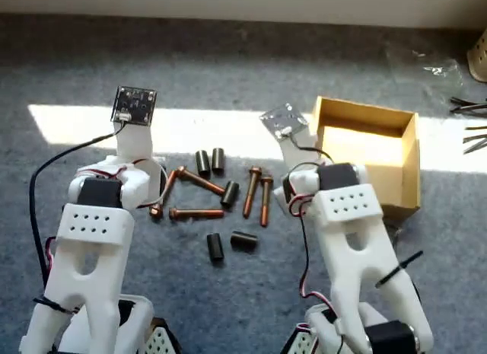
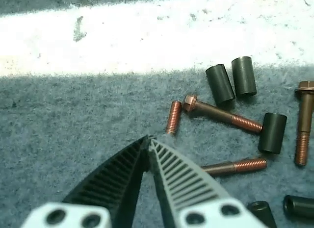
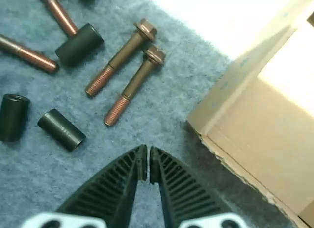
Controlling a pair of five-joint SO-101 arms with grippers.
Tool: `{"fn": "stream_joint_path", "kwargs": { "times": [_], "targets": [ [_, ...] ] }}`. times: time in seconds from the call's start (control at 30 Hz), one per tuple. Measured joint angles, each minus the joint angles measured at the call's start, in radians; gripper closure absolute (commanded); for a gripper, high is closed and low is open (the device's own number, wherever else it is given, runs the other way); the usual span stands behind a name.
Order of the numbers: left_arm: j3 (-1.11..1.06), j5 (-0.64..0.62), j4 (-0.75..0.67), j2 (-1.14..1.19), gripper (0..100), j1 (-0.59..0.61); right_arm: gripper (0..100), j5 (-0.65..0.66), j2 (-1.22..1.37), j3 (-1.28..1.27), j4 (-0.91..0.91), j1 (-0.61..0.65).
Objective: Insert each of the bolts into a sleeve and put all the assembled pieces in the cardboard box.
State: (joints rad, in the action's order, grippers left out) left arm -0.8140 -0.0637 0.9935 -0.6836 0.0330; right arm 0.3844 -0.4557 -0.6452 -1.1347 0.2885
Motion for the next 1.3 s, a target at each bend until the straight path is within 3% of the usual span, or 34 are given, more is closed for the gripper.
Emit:
{"fn": "stream_joint_path", "kwargs": {
  "times": [0.13, 0.3, 0.47, 0.73, 0.93, 1.3],
  "targets": [
    [-0.048, 0.000, -0.086, 0.000, 99, 0.021, 97.8, 0.021, 0.048, -0.021, 0.068, 0.064],
    [-0.104, 0.000, -0.193, 0.002, 99, 0.091, 97.1, 0.161, 0.058, -0.018, -0.057, 0.193],
    [-0.106, -0.002, -0.216, 0.003, 99, 0.095, 87.8, 0.295, 0.058, -0.012, -0.164, 0.313],
    [-0.106, -0.002, -0.216, 0.003, 99, 0.204, 87.0, 0.440, 0.058, -0.012, -0.180, 0.397],
    [-0.106, -0.005, -0.216, 0.003, 99, 0.298, 87.0, 0.479, 0.058, -0.017, -0.144, 0.460],
    [-0.106, -0.006, -0.216, 0.003, 99, 0.299, 87.0, 0.473, 0.058, -0.130, 0.031, 0.465]
  ]
}}
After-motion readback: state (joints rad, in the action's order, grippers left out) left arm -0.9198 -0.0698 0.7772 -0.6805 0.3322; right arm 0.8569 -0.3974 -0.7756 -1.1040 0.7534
